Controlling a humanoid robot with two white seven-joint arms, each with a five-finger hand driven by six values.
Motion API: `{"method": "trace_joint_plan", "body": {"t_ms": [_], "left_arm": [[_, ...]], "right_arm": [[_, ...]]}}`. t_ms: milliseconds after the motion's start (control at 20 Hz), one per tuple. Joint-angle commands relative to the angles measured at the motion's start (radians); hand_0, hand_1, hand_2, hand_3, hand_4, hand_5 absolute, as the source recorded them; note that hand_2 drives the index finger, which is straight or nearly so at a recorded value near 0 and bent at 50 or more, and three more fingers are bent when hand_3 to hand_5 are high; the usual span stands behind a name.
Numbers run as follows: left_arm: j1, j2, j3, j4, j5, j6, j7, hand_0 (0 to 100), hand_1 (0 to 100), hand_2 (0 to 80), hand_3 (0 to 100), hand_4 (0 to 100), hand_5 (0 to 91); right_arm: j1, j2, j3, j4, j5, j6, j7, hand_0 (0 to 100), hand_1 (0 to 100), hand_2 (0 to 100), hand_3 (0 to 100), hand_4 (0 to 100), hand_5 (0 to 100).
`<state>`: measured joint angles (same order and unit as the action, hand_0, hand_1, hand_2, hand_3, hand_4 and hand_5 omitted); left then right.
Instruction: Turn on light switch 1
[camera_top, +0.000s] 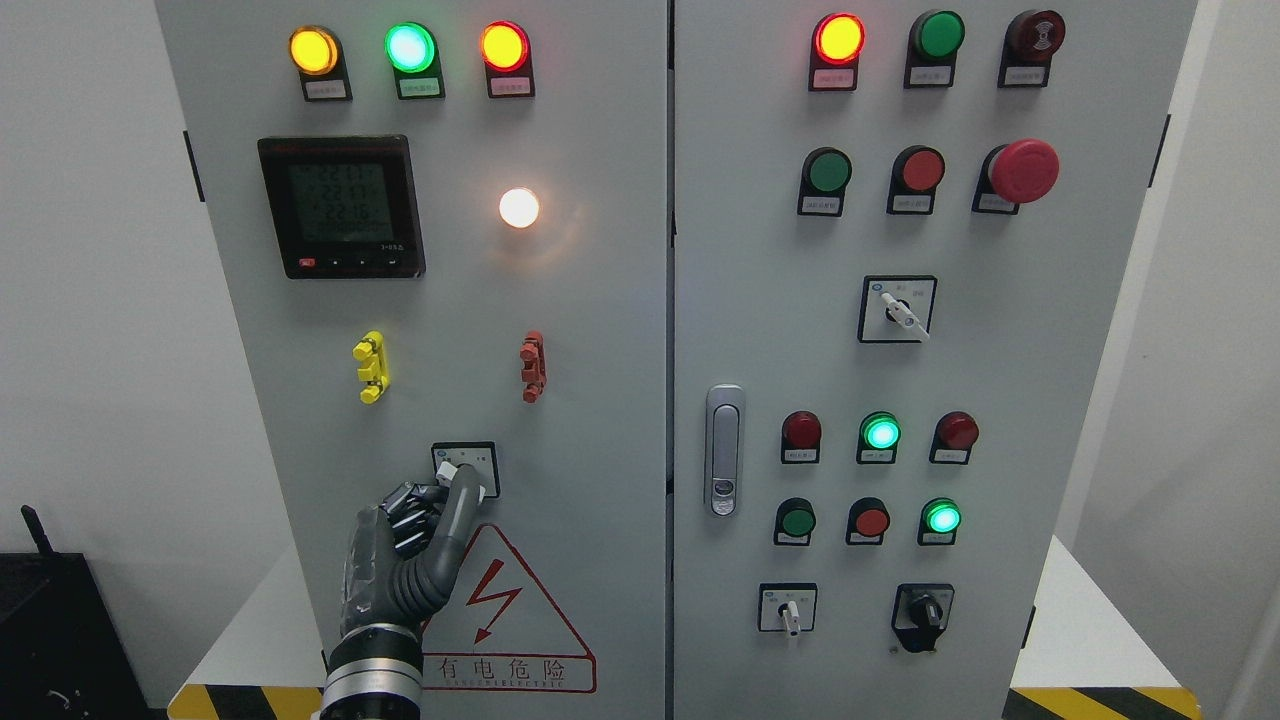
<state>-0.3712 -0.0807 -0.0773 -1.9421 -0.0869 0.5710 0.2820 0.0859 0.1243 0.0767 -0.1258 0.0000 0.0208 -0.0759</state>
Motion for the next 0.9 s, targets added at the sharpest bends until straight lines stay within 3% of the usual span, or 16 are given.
{"method": "trace_joint_plan", "body": {"t_ms": [0, 150, 451, 601, 852], "left_arm": [[0.057, 0.006, 0.001, -0.057, -0.001, -0.006, -0.001, 26, 44, 62.5, 100, 99, 88.5], [0.083, 0.006, 0.001, -0.077, -0.001, -0.031, -0.003, 26, 44, 62.8, 100, 99, 88.5], [0.172, 0.016, 0.008, -0.101, -0.002, -0.175, -0.001, 25, 41, 64.2, 100, 99, 88.5], [0.262, 0.039, 0.020, -0.098, -0.002, -0.319, -0.003, 24, 41, 64.4, 100, 100, 88.6], [0.474, 0.056, 0.099, -0.065, -0.002, -0.543, -0.095, 26, 34, 55.2, 93, 99, 84.5]], "right_arm": [[0.000, 0.000, 0.000, 0.000, -0.025, 0.001, 0.001, 0, 0, 0, 0, 0, 0], [0.000, 0.000, 0.000, 0.000, -0.025, 0.001, 0.001, 0, 0, 0, 0, 0, 0], [0.000, 0.000, 0.000, 0.000, -0.025, 0.001, 0.001, 0, 0, 0, 0, 0, 0], [0.000, 0.000, 0.000, 0.000, -0.025, 0.001, 0.001, 0, 0, 0, 0, 0, 0], [0.000, 0.000, 0.000, 0.000, -0.025, 0.001, 0.001, 0, 0, 0, 0, 0, 0]]}}
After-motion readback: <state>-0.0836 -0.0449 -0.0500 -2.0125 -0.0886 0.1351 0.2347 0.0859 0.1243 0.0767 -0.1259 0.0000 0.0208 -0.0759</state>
